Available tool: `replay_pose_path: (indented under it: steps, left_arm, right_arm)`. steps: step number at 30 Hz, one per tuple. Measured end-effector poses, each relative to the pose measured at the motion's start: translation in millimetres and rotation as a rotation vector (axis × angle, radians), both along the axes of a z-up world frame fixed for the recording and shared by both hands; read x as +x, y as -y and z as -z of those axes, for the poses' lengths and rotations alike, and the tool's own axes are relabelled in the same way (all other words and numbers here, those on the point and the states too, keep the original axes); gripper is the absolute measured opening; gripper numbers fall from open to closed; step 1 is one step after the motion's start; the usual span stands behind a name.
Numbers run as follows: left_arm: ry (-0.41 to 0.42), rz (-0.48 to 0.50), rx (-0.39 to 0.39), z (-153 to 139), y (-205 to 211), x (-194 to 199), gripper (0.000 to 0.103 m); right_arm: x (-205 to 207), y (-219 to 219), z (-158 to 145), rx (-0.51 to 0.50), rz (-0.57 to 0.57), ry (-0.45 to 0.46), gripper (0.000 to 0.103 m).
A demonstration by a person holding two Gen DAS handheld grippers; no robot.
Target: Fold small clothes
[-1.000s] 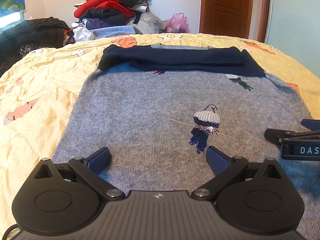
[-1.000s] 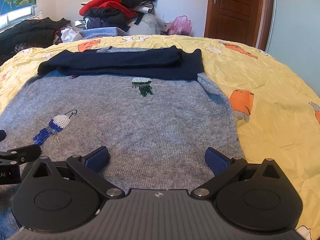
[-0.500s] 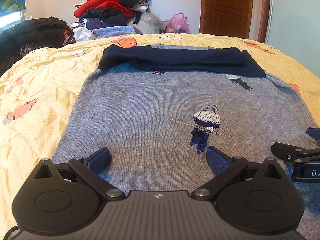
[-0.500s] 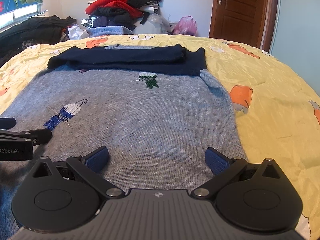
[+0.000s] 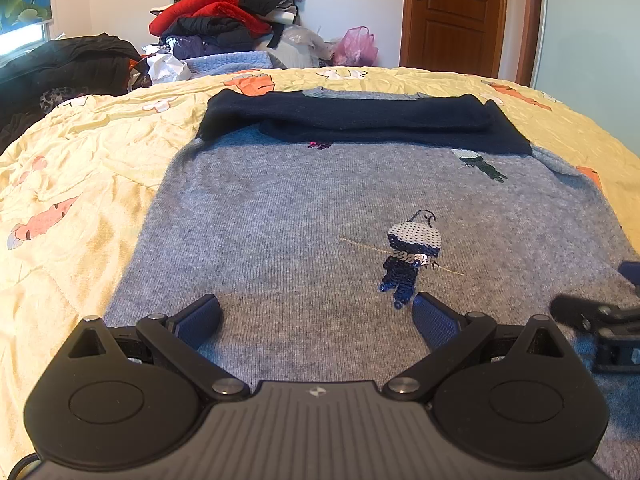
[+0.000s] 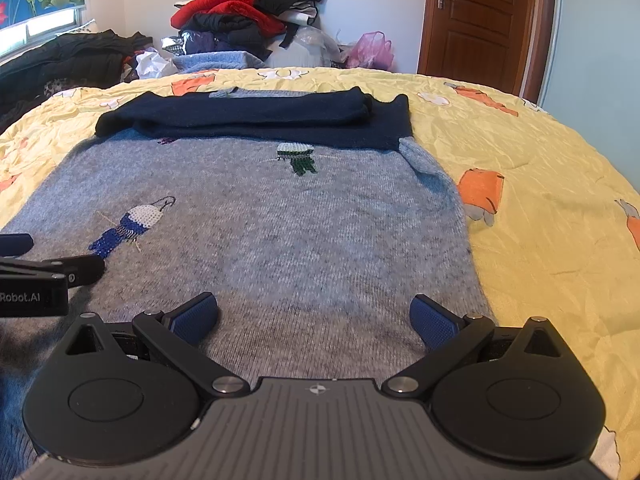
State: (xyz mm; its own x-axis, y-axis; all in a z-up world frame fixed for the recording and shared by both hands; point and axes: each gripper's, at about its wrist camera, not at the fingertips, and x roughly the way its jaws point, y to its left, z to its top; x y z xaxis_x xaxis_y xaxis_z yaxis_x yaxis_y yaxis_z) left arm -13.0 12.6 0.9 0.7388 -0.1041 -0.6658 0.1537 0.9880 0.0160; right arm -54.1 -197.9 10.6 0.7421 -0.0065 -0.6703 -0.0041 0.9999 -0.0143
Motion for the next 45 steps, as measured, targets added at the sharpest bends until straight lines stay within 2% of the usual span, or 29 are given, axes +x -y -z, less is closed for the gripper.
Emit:
replay_pose_path:
  steps: [5, 17, 21, 26, 32, 45]
  left_arm:
    - [0.000, 0.000, 0.000, 0, 0, 0, 0.103]
    - [-0.004, -0.007, 0.006, -1, 0, 0, 0.103]
    - [-0.031, -0.053, 0.010, -4, -2, -11, 0.103]
    - [-0.038, -0.052, 0.001, -4, -9, -37, 0.103]
    - [0.008, -0.046, -0.001, 0, -11, -48, 0.103]
    - [0.011, -0.045, -0.003, 0, -11, -48, 0.103]
  right_arm:
    - [-15, 2, 1, 0.003, -0.017, 0.010, 0.103]
    - [-13, 1, 1, 0.001, -0.019, 0.014, 0.103]
    - [-13, 1, 1, 0.001, -0.019, 0.014, 0.103]
    - [-13, 1, 1, 0.001, -0.018, 0.015, 0.103]
    - [-14, 1, 1, 0.000, -0.018, 0.015, 0.103]
    - [-14, 2, 0, 0.000, -0.015, 0.016, 0.103]
